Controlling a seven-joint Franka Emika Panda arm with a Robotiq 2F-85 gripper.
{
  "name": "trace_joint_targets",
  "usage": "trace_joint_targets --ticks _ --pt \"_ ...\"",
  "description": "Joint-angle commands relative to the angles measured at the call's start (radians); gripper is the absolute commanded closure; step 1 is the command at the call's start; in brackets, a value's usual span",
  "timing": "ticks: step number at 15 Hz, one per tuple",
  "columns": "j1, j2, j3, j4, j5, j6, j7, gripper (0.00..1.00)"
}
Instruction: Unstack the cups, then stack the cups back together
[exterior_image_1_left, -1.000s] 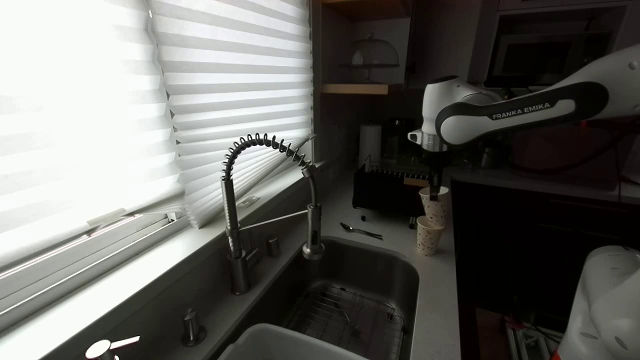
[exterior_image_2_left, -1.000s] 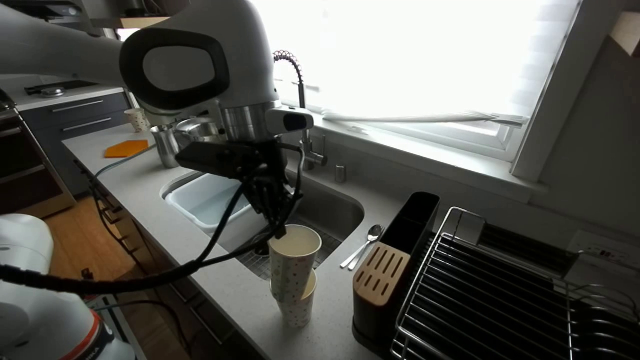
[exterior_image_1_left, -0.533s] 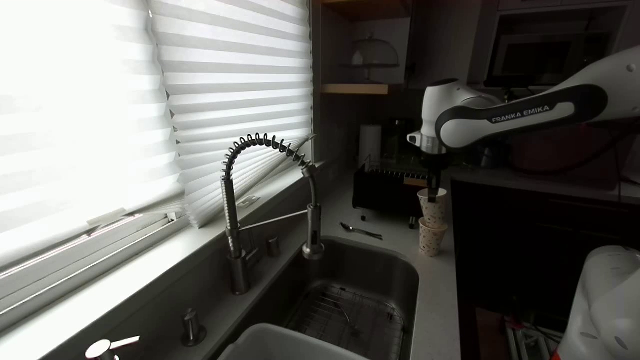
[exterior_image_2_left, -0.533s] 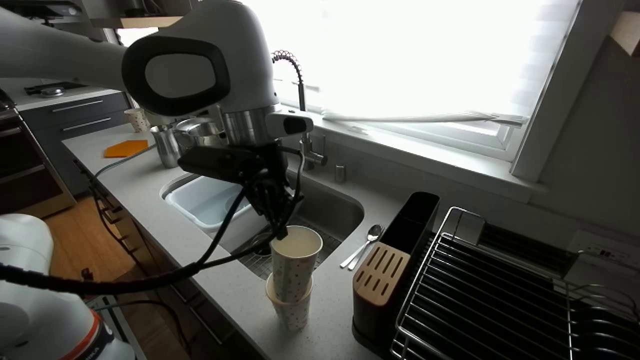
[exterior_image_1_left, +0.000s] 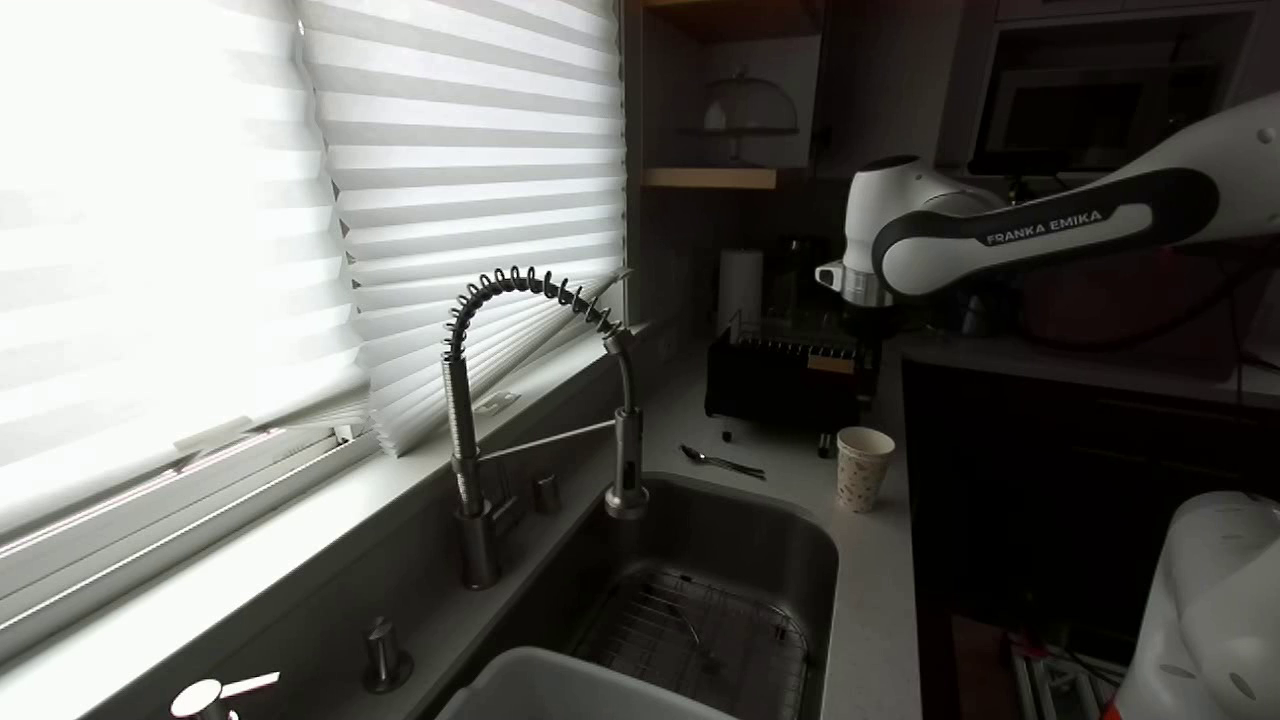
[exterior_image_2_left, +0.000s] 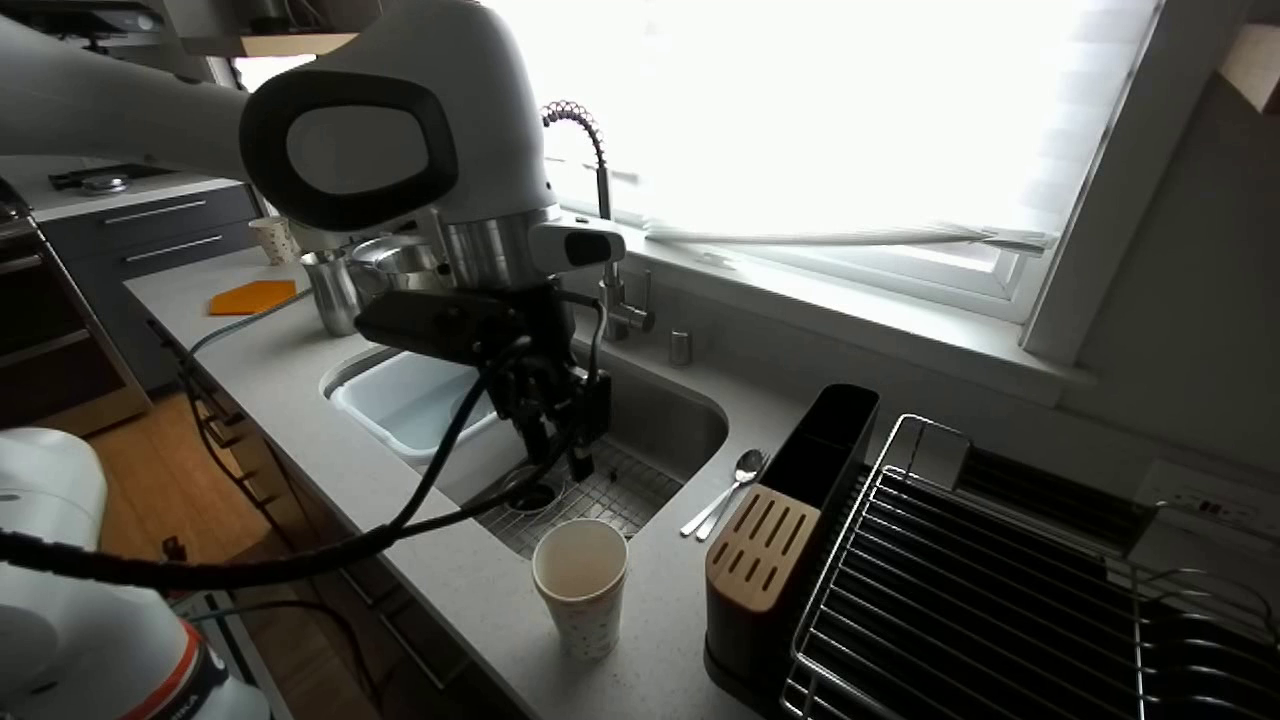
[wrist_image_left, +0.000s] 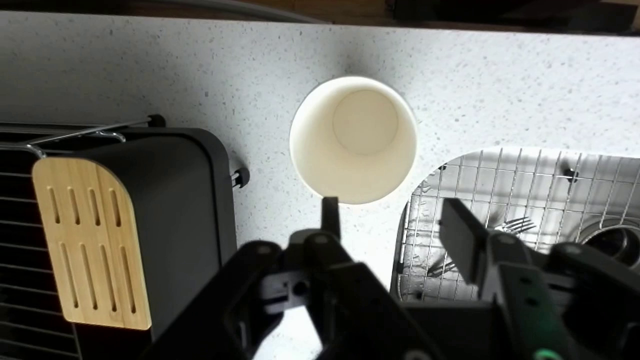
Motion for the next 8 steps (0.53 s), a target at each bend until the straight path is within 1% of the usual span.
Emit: trace_joint_targets --ticks 1,2,3,8 --pt "-0.004 -0.030 -0.002 -0.002 0.001 0.002 0.017 0.11" --pt "-0.006 -0.035 -0.002 0.007 0.001 -0.008 0.019 0.04" --pt "-0.007 -0.035 -0.001 0.020 0.008 -0.028 0.023 0.01" --pt "-0.016 -0.057 -0.003 0.051 0.012 -0.062 0.043 0.00"
